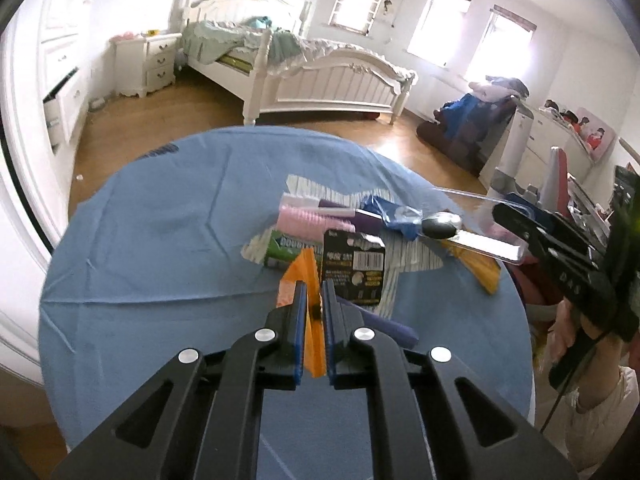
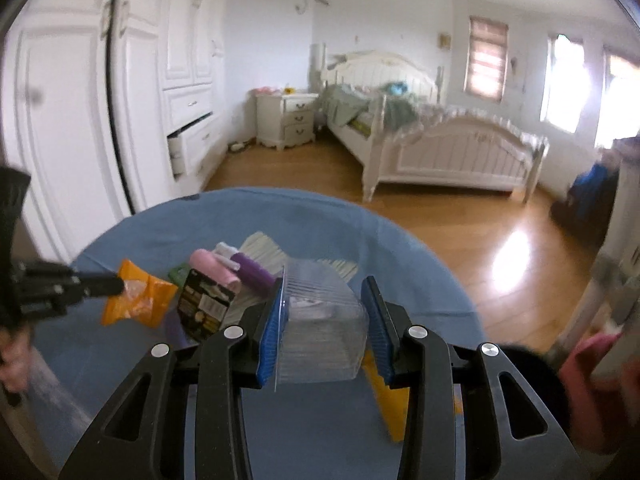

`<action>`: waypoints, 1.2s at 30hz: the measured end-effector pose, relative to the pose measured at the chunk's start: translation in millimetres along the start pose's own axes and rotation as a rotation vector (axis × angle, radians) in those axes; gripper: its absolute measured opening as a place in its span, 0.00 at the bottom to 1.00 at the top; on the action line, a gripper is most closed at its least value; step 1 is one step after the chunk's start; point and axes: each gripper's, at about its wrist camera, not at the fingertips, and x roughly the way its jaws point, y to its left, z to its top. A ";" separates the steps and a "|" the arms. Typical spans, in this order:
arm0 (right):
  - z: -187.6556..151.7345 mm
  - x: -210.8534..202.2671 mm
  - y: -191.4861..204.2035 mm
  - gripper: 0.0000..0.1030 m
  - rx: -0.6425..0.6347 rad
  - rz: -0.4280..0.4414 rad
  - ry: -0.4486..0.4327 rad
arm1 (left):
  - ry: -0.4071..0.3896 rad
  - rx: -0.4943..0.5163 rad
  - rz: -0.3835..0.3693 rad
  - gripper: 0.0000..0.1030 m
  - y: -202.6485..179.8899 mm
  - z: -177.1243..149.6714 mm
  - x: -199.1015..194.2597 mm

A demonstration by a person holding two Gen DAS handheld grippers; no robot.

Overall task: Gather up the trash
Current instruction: 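Carry the orange wrapper and clear packaging over the black bin and open both tools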

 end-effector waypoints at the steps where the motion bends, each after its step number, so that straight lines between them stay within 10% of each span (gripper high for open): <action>1: -0.3 -3.2 4.9 0.38 -0.028 -0.004 -0.014 | -0.003 0.000 -0.001 0.09 0.2 1.4 -0.8; 6: 7.2 -2.7 19.2 0.38 -0.132 -0.142 -0.016 | -0.013 -0.002 -0.011 0.09 -0.7 3.7 -2.6; 20: -0.6 -13.3 0.9 0.38 -0.027 -0.074 -0.013 | 0.092 -0.089 -0.063 0.26 19.9 -8.1 26.5; 24: -7.5 -16.3 -4.1 0.38 -0.008 -0.072 -0.005 | 0.067 -0.076 -0.041 0.11 18.6 -6.5 30.2; 36: -34.3 -52.8 -68.7 0.38 0.194 -0.135 -0.105 | -0.082 0.069 -0.186 0.07 -88.7 40.6 1.1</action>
